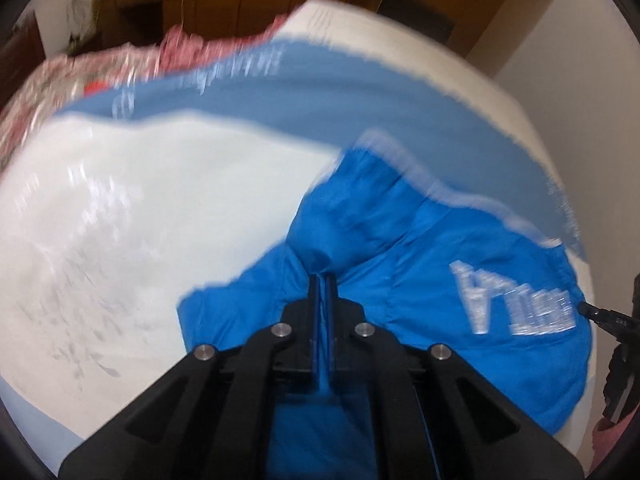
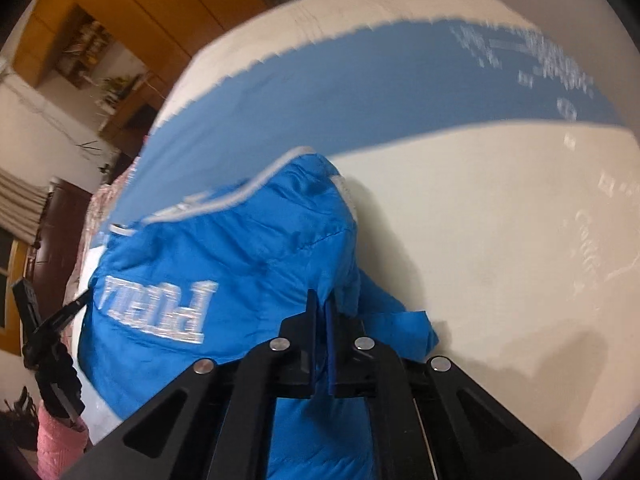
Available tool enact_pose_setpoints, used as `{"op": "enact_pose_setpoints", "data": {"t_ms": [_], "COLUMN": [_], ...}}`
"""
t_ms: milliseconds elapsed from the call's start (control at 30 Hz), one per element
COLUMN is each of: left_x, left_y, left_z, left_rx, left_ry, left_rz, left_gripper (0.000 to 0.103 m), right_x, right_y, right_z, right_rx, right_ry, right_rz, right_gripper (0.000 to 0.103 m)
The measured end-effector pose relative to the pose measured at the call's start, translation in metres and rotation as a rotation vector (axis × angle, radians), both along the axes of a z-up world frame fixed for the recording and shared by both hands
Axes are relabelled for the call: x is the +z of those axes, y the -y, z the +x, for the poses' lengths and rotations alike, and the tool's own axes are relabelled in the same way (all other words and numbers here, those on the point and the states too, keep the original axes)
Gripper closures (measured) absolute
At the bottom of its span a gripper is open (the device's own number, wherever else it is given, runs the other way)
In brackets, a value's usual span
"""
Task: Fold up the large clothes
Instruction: 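Release the hem band and flatten the folded jacket with both grippers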
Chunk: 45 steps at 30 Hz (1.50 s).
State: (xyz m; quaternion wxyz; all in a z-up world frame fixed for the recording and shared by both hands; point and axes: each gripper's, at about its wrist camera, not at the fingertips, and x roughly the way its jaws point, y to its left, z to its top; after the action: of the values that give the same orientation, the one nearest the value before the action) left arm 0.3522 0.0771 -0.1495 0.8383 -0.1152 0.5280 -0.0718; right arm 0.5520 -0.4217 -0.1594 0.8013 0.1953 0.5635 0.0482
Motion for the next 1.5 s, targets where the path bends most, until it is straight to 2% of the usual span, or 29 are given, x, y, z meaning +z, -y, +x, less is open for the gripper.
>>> {"op": "enact_pose_setpoints", "data": {"t_ms": [100,233,333,367,433,467,567,667,800,900,1000,1200,1333,1367,1400,1500], "left_x": [-0.014,-0.014,0.0,0.009,0.026,0.033,0.054,0.062,0.053,0.026,-0.001,-0.028,-0.023,-0.019,-0.011,0.014], "left_y": [0.002,-0.001,-0.009,-0.014,-0.021,-0.021,-0.008,0.027,0.075,0.096,0.097,0.087,0.093,0.095,0.098,0.11], "left_z": [-0.006,-0.004,-0.008,-0.013,-0.023,-0.029,-0.056,-0.091,-0.124,-0.129,-0.129,-0.123,-0.121,-0.121,-0.12,-0.124], "left_rx": [-0.017,-0.015,0.015,0.035,0.077,0.083,0.057,-0.017,-0.107,-0.161,-0.178,-0.197,-0.188,-0.183,-0.182,-0.194], "left_ry": [0.006,-0.028,-0.034,-0.024,0.017,0.036,0.108,0.145,0.184,0.143,0.12,0.097,0.078,0.072,0.075,0.133], "left_rz": [0.011,0.009,-0.01,-0.023,-0.004,0.007,0.035,0.026,0.061,0.086,0.107,0.037,0.079,0.082,0.07,0.039], "left_gripper": [0.1,0.098,0.094,0.089,0.082,0.082,0.083,0.083,0.082,0.082,0.082,0.083,0.084,0.087,0.087,0.087], "right_x": [-0.021,-0.019,-0.002,0.007,0.026,0.035,0.055,0.058,0.043,0.023,0.004,-0.024,-0.021,-0.016,-0.008,0.018], "right_y": [-0.001,-0.002,0.003,0.005,0.007,0.004,-0.019,-0.054,-0.092,-0.103,-0.104,-0.108,-0.107,-0.106,-0.106,-0.115], "right_z": [-0.001,-0.001,-0.008,-0.014,-0.031,-0.04,-0.057,-0.07,-0.087,-0.087,-0.091,-0.094,-0.09,-0.089,-0.09,-0.093], "right_rx": [0.005,0.001,-0.022,-0.038,-0.044,-0.035,0.019,0.071,0.115,0.131,0.128,0.115,0.107,0.097,0.093,0.106], "right_ry": [-0.027,-0.032,-0.003,0.017,0.063,0.085,0.141,0.174,0.212,0.194,0.168,0.172,0.152,0.143,0.149,0.213], "right_rz": [0.008,-0.005,-0.019,-0.025,-0.022,-0.019,-0.026,-0.037,-0.132,-0.161,-0.158,-0.162,-0.174,-0.169,-0.151,-0.126], "right_gripper": [0.099,0.099,0.095,0.09,0.089,0.089,0.089,0.089,0.089,0.089,0.089,0.094,0.095,0.095,0.091,0.09]}}
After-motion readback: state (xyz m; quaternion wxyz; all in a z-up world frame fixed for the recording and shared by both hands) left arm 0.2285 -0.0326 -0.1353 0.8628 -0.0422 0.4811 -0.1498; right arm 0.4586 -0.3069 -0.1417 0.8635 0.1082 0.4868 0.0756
